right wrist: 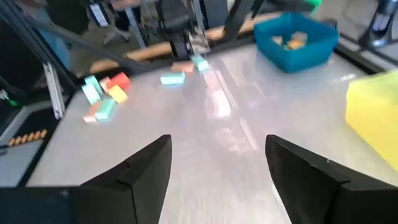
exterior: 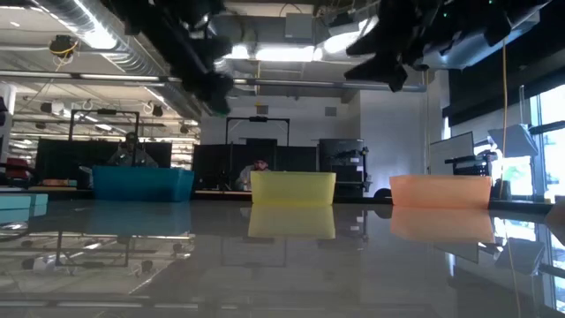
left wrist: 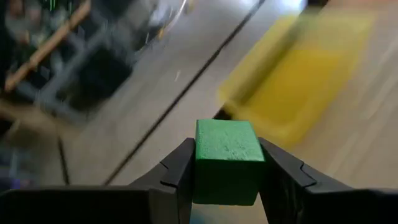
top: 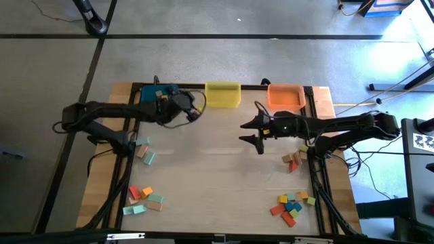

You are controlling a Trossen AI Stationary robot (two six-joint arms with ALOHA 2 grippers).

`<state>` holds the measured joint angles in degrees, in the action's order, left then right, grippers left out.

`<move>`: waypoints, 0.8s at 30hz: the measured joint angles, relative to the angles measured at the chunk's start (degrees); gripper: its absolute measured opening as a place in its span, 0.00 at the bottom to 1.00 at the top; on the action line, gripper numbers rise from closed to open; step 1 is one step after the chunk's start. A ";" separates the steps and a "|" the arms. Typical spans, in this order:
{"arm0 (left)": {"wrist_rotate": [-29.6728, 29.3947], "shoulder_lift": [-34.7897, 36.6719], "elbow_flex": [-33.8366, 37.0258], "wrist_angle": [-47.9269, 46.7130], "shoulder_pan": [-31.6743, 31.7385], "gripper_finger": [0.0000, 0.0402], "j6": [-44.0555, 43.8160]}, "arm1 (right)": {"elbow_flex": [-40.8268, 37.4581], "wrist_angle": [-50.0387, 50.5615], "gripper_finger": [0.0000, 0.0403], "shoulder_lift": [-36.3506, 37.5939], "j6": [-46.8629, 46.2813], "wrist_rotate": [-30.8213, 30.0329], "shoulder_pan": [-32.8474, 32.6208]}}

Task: Sort blocks by size
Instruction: Put the green square block into the blue bin

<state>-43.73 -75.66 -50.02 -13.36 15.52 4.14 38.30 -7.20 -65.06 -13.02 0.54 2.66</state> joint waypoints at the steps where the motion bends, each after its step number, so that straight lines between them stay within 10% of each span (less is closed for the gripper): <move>1: 0.31 -0.02 0.00 -1.74 1.78 0.31 -1.28 | 0.00 0.17 0.64 -0.60 0.00 0.00 0.00; 24: 12.44 -0.11 0.00 -19.13 25.56 0.32 -18.75 | -0.02 0.50 0.64 -9.54 2.82 -0.12 0.00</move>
<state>-31.29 -75.77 -50.02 -32.48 41.08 -14.61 38.28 -6.70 -74.61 -10.19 0.41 2.66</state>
